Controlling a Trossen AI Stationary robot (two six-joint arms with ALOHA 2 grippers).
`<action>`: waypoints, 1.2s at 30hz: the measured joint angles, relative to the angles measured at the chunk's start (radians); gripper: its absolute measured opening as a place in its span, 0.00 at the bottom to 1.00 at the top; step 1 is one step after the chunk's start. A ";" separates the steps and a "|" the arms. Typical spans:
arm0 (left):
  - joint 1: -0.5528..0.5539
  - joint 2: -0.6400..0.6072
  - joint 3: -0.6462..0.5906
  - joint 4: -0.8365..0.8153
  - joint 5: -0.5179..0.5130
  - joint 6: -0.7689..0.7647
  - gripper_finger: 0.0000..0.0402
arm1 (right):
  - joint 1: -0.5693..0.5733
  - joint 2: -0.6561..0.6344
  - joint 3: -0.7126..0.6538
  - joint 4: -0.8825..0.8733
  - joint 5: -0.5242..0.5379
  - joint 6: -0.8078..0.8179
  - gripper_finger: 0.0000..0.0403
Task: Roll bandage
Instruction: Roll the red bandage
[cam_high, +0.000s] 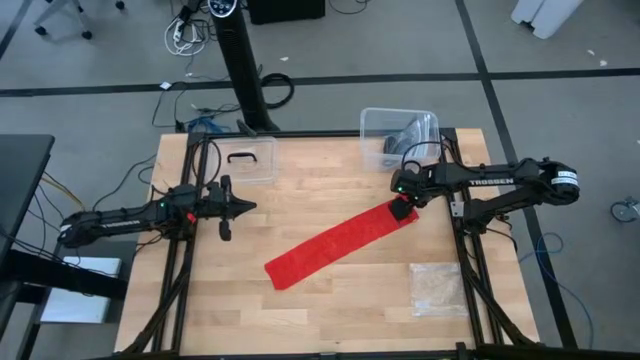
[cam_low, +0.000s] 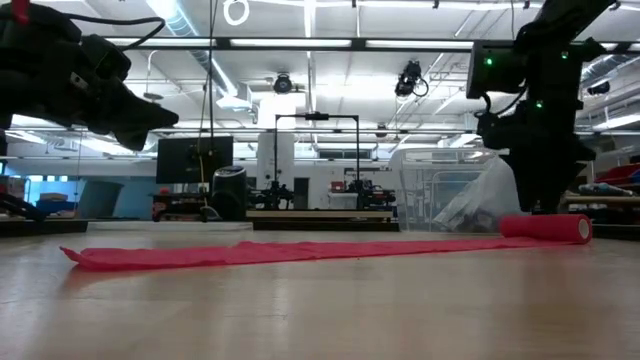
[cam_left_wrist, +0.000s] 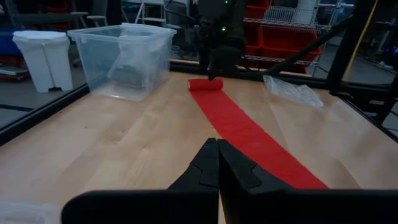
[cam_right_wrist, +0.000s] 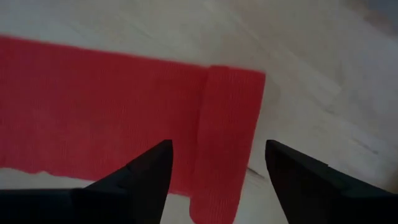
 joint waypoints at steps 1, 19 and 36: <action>0.002 0.000 0.000 -0.004 0.003 0.000 0.00 | 0.000 0.000 -0.015 0.001 -0.009 0.008 0.61; 0.006 0.000 0.000 -0.001 0.006 -0.027 0.00 | 0.049 -0.002 -0.149 0.128 0.010 0.061 0.25; 0.006 0.004 0.019 0.098 0.008 -0.081 0.00 | 0.094 -0.001 0.088 0.123 0.075 -0.148 0.12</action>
